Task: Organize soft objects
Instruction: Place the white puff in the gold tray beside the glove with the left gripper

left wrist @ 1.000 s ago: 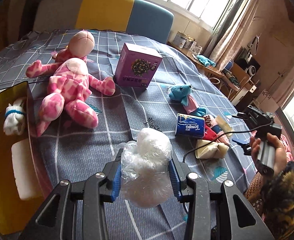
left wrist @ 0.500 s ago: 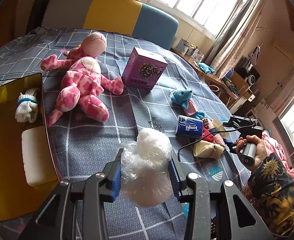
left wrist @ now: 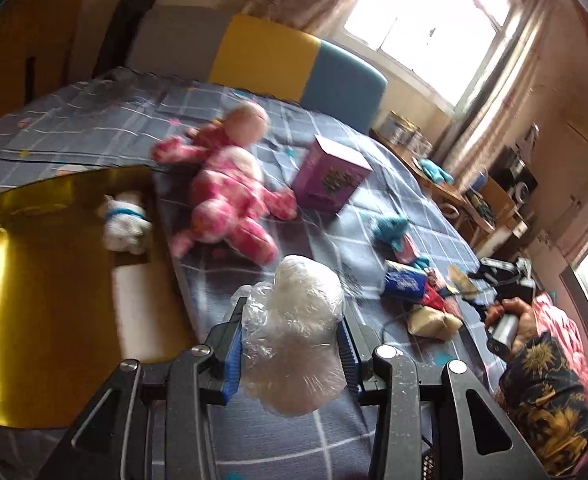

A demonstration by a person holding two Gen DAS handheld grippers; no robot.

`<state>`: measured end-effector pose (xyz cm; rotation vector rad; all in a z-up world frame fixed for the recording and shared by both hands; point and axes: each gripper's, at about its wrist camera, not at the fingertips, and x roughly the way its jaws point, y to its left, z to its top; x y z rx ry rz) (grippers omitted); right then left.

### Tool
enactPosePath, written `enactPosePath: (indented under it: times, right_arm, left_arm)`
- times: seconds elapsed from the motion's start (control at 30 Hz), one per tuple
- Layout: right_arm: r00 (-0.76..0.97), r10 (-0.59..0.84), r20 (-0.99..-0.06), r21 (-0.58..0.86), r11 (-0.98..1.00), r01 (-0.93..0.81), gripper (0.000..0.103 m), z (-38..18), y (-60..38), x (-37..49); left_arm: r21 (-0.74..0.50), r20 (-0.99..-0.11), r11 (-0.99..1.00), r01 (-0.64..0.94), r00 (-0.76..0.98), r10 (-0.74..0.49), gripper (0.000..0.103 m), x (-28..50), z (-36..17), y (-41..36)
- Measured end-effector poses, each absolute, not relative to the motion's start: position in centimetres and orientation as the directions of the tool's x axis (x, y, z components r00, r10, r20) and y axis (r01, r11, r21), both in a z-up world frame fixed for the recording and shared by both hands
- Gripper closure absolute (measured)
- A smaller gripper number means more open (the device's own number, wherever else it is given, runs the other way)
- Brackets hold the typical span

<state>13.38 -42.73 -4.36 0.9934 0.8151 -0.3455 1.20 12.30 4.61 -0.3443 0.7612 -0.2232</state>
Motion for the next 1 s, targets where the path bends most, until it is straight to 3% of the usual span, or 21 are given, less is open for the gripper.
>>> enactPosePath:
  times: [0.13, 0.3, 0.67, 0.73, 0.77, 0.83, 1.0]
  right_arm:
    - [0.676, 0.077, -0.733, 0.595, 0.554, 0.582, 0.054, -3.5, -42.4, 13.1]
    - [0.704, 0.045, -0.709, 0.574, 0.617, 0.539, 0.054, -2.0, -41.5, 13.2]
    - [0.724, -0.009, -0.690, 0.495, 0.724, 0.481, 0.054, -0.1, -39.5, 13.8]
    - [0.721, -0.008, -0.693, 0.494, 0.723, 0.483, 0.054, -0.2, -39.6, 13.9]
    - [0.720, -0.008, -0.694, 0.493, 0.723, 0.484, 0.054, -0.3, -39.6, 13.9]
    - [0.719, -0.010, -0.695, 0.489, 0.726, 0.484, 0.054, -0.3, -39.6, 14.0]
    - [0.728, -0.014, -0.686, 0.490, 0.731, 0.475, 0.054, 0.0, -39.5, 14.0]
  left_arm:
    - [-0.362, -0.638, 0.930, -0.068, 0.745, -0.194, 0.062, 0.2, 5.2, 18.2]
    - [-0.371, -0.706, 0.883, -0.287, 0.704, -0.068, 0.062, 1.2, 3.3, 25.6]
    - [-0.348, -0.798, 0.828, -0.439, 0.603, -0.016, 0.061, 11.4, -1.7, 29.9]
    - [-0.344, -0.796, 0.831, -0.437, 0.606, -0.011, 0.053, 12.9, -2.1, 29.8]
    - [-0.353, -0.792, 0.828, -0.436, 0.610, -0.017, 0.039, 13.5, -2.3, 29.8]
    - [-0.358, -0.794, 0.823, -0.442, 0.608, -0.018, 0.028, 14.5, -2.6, 30.0]
    - [-0.327, -0.788, 0.827, -0.457, 0.615, 0.028, 0.028, 13.4, -1.7, 29.9]
